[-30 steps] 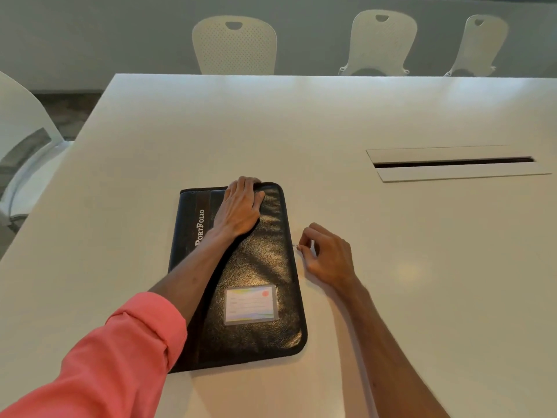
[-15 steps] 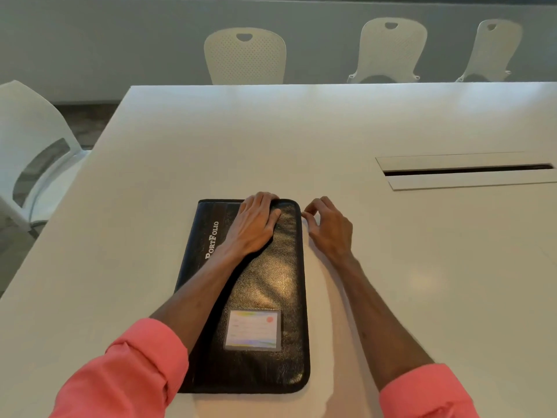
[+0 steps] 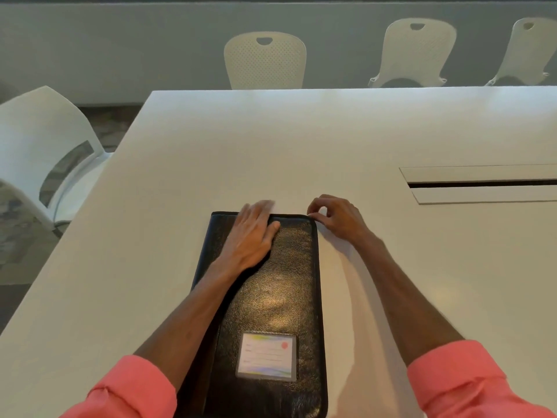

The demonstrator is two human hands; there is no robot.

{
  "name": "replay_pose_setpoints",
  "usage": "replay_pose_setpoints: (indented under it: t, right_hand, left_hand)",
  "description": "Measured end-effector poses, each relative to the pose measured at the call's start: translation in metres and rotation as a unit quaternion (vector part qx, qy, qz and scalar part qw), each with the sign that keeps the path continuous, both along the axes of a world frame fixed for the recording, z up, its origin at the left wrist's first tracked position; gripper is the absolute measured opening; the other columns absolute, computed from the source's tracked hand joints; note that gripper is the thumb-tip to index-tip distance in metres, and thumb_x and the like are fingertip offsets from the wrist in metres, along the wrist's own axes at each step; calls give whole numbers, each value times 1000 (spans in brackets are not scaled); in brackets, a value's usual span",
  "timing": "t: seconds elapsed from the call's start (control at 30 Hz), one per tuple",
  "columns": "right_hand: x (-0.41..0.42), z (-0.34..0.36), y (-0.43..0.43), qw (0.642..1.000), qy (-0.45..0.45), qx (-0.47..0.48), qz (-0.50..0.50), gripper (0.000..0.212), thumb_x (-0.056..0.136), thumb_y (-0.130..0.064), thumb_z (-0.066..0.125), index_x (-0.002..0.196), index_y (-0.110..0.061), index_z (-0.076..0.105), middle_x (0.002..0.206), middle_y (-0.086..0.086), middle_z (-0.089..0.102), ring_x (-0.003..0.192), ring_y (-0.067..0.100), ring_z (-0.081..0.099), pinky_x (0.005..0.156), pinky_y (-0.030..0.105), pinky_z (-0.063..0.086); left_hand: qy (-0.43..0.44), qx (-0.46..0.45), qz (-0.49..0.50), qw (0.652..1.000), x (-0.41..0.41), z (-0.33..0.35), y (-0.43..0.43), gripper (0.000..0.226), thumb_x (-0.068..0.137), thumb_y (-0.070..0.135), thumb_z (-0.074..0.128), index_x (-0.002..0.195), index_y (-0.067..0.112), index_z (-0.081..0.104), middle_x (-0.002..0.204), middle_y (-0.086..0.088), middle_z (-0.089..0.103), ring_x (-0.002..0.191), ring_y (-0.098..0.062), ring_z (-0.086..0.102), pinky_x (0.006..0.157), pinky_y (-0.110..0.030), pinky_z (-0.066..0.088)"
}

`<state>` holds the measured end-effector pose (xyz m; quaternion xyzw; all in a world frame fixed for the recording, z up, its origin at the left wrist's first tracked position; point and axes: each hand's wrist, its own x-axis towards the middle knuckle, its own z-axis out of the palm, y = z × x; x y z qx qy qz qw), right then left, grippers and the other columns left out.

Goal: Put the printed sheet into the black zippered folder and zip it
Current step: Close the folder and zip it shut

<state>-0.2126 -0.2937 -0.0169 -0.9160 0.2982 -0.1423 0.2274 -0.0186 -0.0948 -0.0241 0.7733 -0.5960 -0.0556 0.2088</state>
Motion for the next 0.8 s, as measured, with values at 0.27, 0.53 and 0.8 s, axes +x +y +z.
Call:
replay_pose_setpoints:
  t: [0.27,0.53,0.8]
  right_hand:
    - [10,3,-12,997,41,-21,61,1,103,-38,73,102,-39,73,107,-22,70,75,-3,61,70,31,50]
    - [31,4,-7,993,-31,-93,72,11,104,-46,67,104,-36,72,108,-22,71,72,5,62,68,31,54]
    - [99,6,14,981,-13,-117,152,17,105,-48,65,106,-32,71,111,-18,73,71,6,58,68,33,55]
  left_hand:
    - [17,23,284,958,32,-12,52,90,105,68,41,160,-2,33,163,-20,40,154,-34,35,129,-49,31]
    - [34,19,271,962,33,-8,57,89,105,66,46,159,-4,34,162,-19,38,154,-34,36,128,-48,35]
    - [46,22,267,962,30,-6,57,91,105,67,45,163,-1,28,167,-17,33,157,-31,33,130,-47,32]
